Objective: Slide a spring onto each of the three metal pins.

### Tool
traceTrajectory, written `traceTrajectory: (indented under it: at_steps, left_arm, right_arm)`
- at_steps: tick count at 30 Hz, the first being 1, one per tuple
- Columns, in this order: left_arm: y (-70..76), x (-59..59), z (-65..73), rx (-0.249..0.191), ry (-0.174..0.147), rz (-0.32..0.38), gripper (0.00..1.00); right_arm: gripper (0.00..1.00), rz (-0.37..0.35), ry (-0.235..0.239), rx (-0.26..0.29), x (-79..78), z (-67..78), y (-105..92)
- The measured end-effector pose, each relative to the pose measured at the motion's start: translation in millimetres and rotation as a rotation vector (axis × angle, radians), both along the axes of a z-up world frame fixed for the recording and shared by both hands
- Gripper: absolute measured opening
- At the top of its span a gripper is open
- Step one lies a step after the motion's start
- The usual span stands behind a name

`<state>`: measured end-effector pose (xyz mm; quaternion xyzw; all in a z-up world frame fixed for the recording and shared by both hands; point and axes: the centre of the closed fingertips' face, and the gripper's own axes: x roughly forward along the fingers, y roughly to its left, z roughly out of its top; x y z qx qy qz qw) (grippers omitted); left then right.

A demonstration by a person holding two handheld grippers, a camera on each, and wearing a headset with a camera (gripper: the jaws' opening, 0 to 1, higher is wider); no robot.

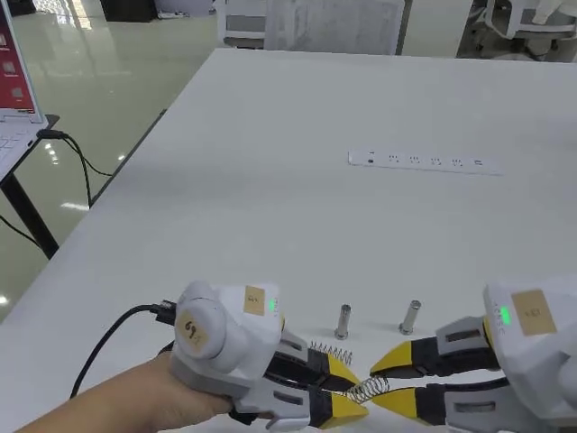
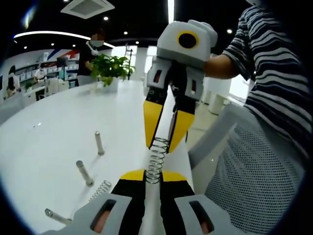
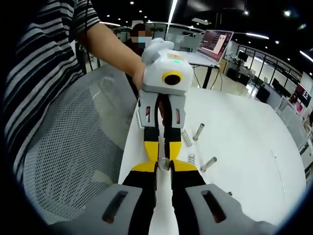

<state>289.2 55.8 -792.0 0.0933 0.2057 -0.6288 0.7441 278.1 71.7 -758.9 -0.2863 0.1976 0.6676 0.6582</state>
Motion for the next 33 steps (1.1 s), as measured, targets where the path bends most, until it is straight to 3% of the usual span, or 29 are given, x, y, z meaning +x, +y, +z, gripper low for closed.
traceTrajectory:
  at_steps: [5, 8, 21, 33]
  left_arm:
    - [0.6, 1.2, -0.4, 0.003, -0.004, 0.002, 0.02]
    - [-0.3, 1.3, 0.8, -0.003, -0.003, 0.004, 0.02]
    - [-5.8, -1.3, 3.0, -0.006, -0.013, -0.004, 0.03]
    - [-1.4, -1.8, 0.5, 0.006, -0.007, 0.017, 0.03]
  right_arm:
    - [0.08, -0.005, 0.001, 0.006, 0.4, 0.1, 2.0]
    - [0.08, -0.036, 0.038, 0.058, 1.1, 5.1, 7.3]
    - [0.07, -0.042, 0.008, 0.101, -2.0, 6.8, 18.9]
    - [0.07, -0.027, -0.018, 0.098, -1.9, 5.0, 18.3]
